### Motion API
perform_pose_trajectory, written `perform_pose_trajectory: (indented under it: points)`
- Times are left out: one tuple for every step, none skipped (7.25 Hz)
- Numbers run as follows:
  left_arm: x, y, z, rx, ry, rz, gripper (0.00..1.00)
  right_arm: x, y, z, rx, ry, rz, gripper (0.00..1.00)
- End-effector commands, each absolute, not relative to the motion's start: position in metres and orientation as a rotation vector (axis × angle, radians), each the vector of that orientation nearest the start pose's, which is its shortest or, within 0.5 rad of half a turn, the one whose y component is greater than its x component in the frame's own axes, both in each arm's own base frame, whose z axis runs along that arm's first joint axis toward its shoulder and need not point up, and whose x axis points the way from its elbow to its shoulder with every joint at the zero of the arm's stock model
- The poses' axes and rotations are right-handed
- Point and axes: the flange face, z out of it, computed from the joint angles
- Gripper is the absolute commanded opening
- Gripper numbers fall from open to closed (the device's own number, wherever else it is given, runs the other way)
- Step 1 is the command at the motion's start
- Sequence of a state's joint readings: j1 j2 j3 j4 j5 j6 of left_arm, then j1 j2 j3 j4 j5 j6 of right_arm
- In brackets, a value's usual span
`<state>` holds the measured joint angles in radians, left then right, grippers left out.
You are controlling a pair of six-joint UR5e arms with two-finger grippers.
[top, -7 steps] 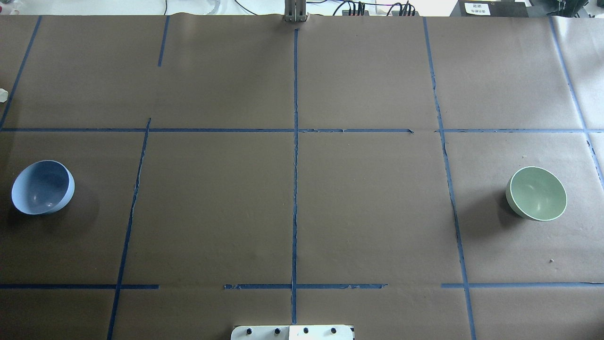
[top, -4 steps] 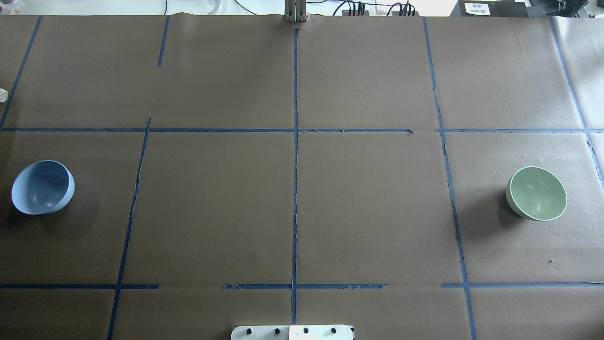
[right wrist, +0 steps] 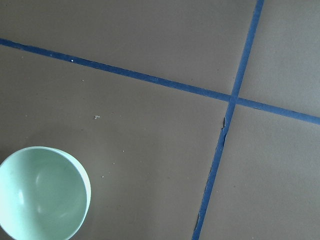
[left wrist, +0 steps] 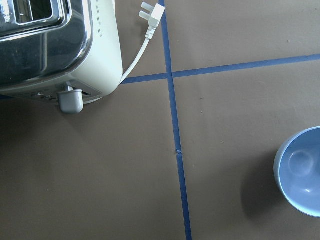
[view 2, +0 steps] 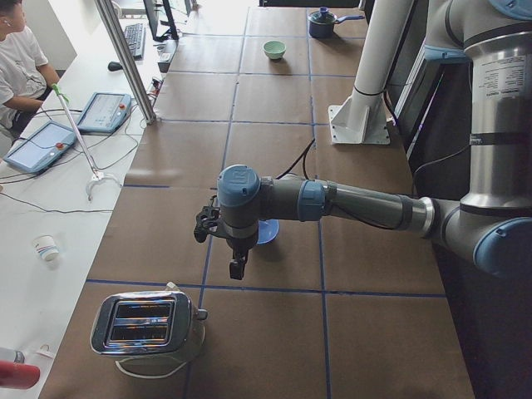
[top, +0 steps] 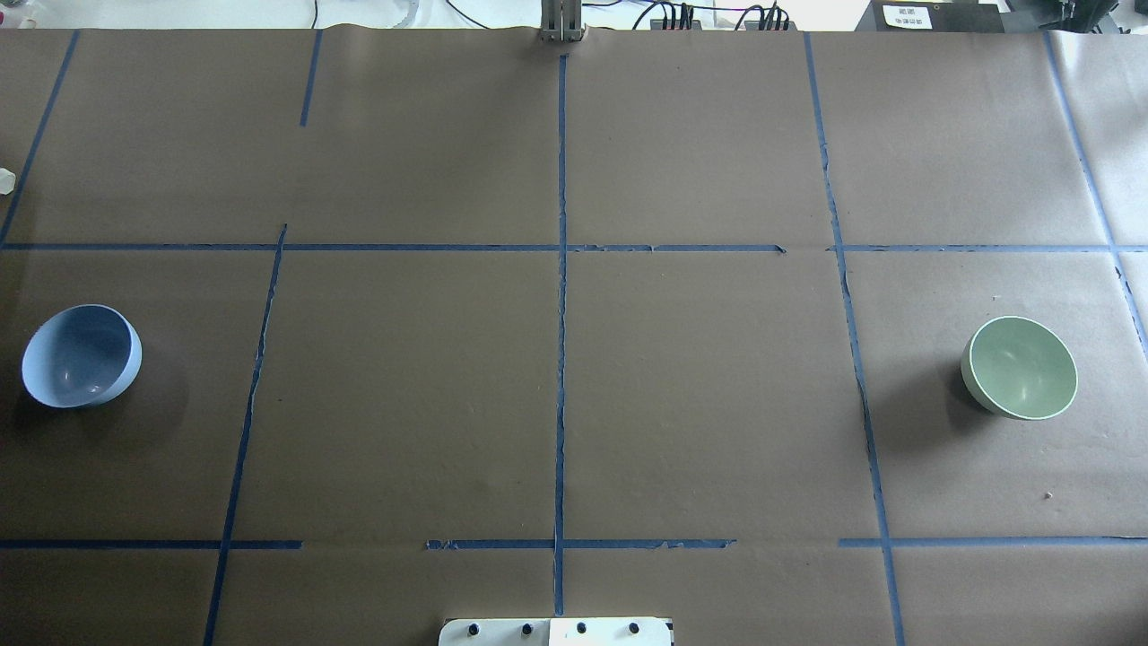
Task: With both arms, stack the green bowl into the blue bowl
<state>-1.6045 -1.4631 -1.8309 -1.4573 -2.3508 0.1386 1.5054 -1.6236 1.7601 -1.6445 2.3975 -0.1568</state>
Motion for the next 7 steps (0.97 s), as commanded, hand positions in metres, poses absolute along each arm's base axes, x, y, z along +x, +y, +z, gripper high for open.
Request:
perform_pose_trajectory:
  points:
    - [-0.072, -0.432, 0.620, 0.139, 0.841, 0.131, 1.00, 0.029, -0.473, 0.597, 0.092, -0.825, -0.234, 1.00]
    - [-0.039, -0.435, 0.617, 0.083, 0.946, 0.107, 1.00, 0.028, -0.474, 0.601, 0.087, -0.826, -0.234, 1.00]
    - [0.020, -0.445, 0.610, -0.026, 0.950, 0.100, 1.00, 0.027, -0.476, 0.603, 0.081, -0.826, -0.235, 1.00]
    - [0.059, -0.451, 0.610, -0.039, 0.937, 0.119, 1.00, 0.026, -0.476, 0.604, 0.078, -0.826, -0.235, 1.00]
    - [0.079, -0.451, 0.626, -0.018, 0.946, 0.142, 1.00, 0.021, -0.476, 0.605, 0.073, -0.827, -0.245, 1.00]
    - [0.111, -0.451, 0.649, -0.045, 0.956, 0.136, 1.00, 0.020, -0.479, 0.611, 0.062, -0.827, -0.243, 1.00]
    - [0.133, -0.469, 0.656, -0.053, 0.975, 0.109, 1.00, 0.019, -0.480, 0.612, 0.058, -0.827, -0.243, 1.00]
